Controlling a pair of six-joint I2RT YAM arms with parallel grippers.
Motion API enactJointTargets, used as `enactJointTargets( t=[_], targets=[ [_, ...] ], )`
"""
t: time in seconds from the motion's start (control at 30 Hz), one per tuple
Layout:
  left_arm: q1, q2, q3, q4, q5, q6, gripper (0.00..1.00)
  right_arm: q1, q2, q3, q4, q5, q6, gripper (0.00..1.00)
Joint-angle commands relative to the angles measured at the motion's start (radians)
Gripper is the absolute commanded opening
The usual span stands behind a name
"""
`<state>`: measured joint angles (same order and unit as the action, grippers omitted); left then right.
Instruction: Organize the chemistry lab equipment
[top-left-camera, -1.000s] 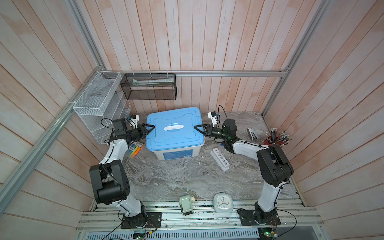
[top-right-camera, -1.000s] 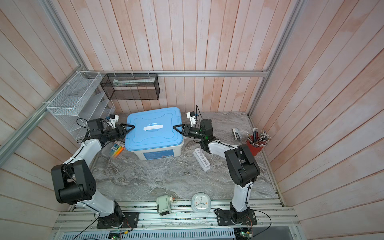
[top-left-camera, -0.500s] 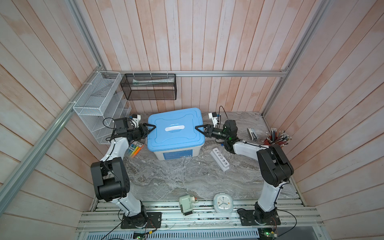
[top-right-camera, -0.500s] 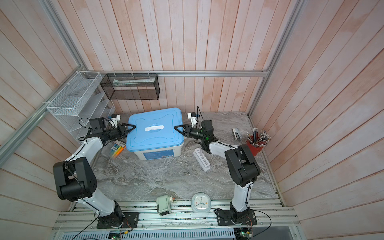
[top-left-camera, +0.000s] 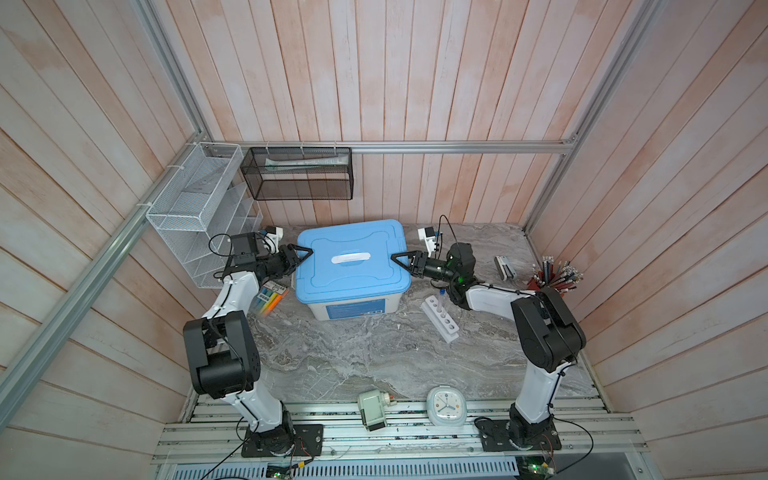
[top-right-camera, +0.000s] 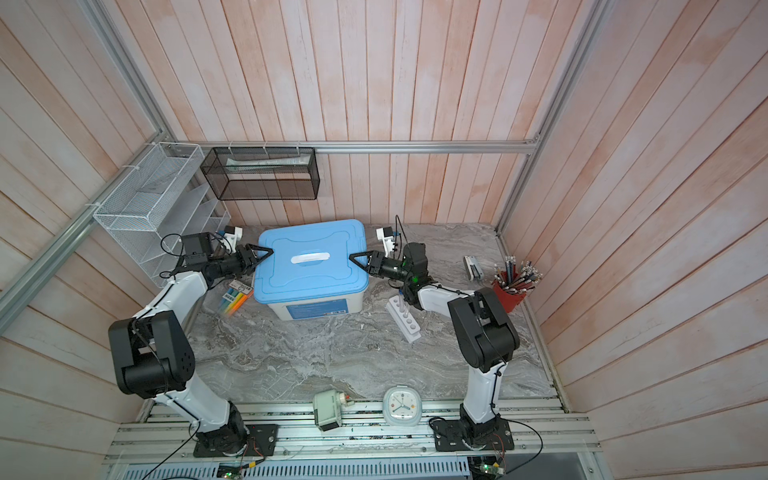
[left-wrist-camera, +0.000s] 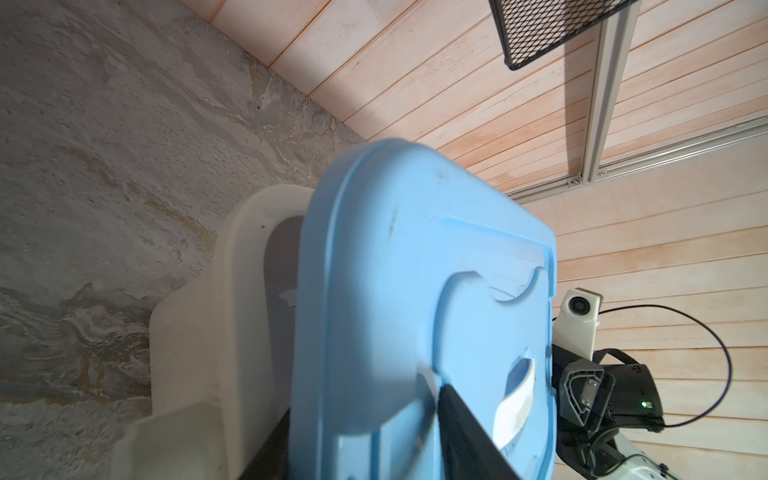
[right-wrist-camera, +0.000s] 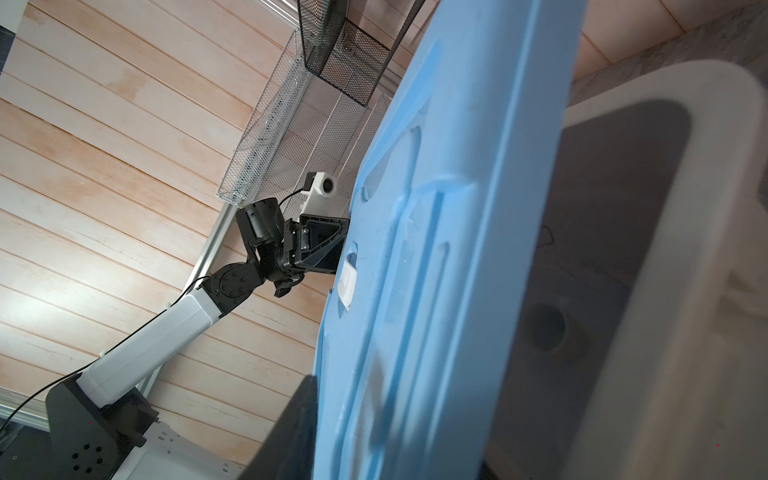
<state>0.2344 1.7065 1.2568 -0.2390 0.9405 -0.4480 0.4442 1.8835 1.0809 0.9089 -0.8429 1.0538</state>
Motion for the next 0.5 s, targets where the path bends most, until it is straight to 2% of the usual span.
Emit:
enactJointTargets(
  t=[0.0,0.47],
  targets=[
    [-0.003,0.032,0.012,-0.022,-0.035,0.028,0.50,-0.006,0.016,-0.013,0.068,-0.003,0.015,0.43],
    [-0.003,0.038,0.038,-0.052,-0.056,0.046,0.51,-0.012,-0.004,0.037,-0.045,0.004,-0.068,0.49]
  ],
)
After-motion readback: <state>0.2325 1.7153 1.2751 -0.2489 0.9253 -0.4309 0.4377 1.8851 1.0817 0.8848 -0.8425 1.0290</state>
